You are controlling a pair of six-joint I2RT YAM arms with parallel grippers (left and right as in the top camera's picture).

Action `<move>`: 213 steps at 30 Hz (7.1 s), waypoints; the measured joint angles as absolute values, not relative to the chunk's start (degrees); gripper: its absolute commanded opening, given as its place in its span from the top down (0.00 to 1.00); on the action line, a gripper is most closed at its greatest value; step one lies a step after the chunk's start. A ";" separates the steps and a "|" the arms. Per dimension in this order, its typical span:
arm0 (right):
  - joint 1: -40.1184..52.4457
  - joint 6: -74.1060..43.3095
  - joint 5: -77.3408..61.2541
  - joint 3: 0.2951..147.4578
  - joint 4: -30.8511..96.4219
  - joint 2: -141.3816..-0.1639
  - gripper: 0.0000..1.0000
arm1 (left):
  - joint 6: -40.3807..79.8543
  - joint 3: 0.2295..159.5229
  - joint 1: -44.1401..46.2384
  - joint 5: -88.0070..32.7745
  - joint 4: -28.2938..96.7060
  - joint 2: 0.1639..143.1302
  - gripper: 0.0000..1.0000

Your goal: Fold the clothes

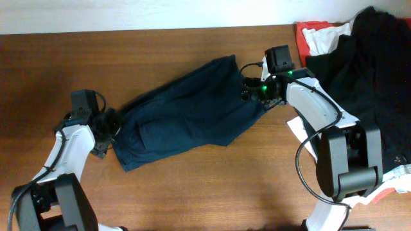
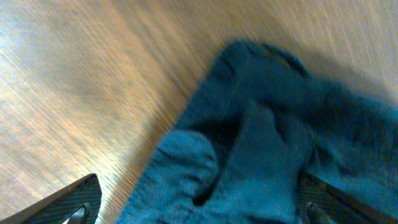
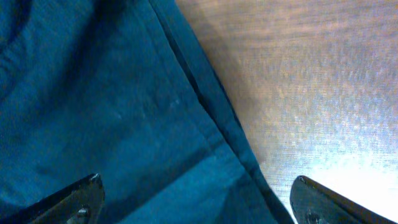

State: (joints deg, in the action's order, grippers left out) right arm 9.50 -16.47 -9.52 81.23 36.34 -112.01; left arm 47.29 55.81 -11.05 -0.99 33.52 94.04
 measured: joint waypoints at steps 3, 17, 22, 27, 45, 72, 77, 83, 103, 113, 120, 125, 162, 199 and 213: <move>9.50 -16.45 -9.26 81.21 41.06 -111.90 0.01 | 33.85 55.81 -11.14 -8.01 33.58 94.87 0.01; 9.52 -14.85 -10.44 81.21 54.30 -104.44 0.37 | 24.60 49.63 -13.13 -16.78 25.19 97.01 0.76; 12.25 -14.87 -18.26 81.17 45.98 -104.47 0.87 | 22.31 51.62 -12.71 -17.63 32.58 98.06 1.00; 24.77 -14.52 -20.84 81.10 38.30 -107.09 0.88 | 18.61 71.68 -12.47 -17.43 57.65 91.53 1.00; 23.24 -10.35 -21.12 87.83 60.05 -117.80 0.76 | 17.93 80.42 -5.19 -16.05 62.98 85.60 0.99; 4.56 -9.06 -11.62 102.98 82.15 -105.67 0.52 | 25.61 82.63 15.49 -11.70 25.76 99.66 0.35; 16.43 -8.64 -20.56 91.29 73.58 -106.50 0.50 | 23.99 82.72 15.29 -11.49 18.72 113.97 0.35; 26.55 -10.74 -31.44 67.26 47.88 -106.98 0.50 | 23.09 83.26 15.29 -10.85 34.76 117.89 0.35; 15.86 -17.52 4.34 93.19 76.79 -106.06 0.36 | 7.92 81.36 15.75 -38.48 48.38 119.70 0.05; 15.84 -17.52 4.75 93.23 78.13 -106.06 0.36 | 6.96 84.99 13.69 -29.69 56.10 124.05 1.00; 13.63 -17.54 4.97 93.23 79.13 -106.04 0.36 | 13.06 100.99 -25.85 0.93 50.89 124.46 1.00; 13.63 -17.52 4.97 93.23 79.53 -106.04 0.36 | 11.75 100.99 -31.38 3.33 48.40 124.46 0.01; 1.26 -8.82 -12.60 93.49 81.30 -106.00 0.11 | 6.66 119.15 -11.07 2.39 72.44 140.38 0.01; 1.26 -6.81 -6.59 35.11 46.78 -26.52 0.01 | 10.57 38.87 10.66 1.50 63.70 12.25 0.01; 5.67 3.49 0.47 0.60 4.19 -0.80 0.01 | 10.57 38.76 10.66 1.52 63.81 12.25 0.01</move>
State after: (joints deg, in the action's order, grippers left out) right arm 5.67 3.49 0.47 0.60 4.19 -0.80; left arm 10.57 38.76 10.66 1.52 63.81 12.25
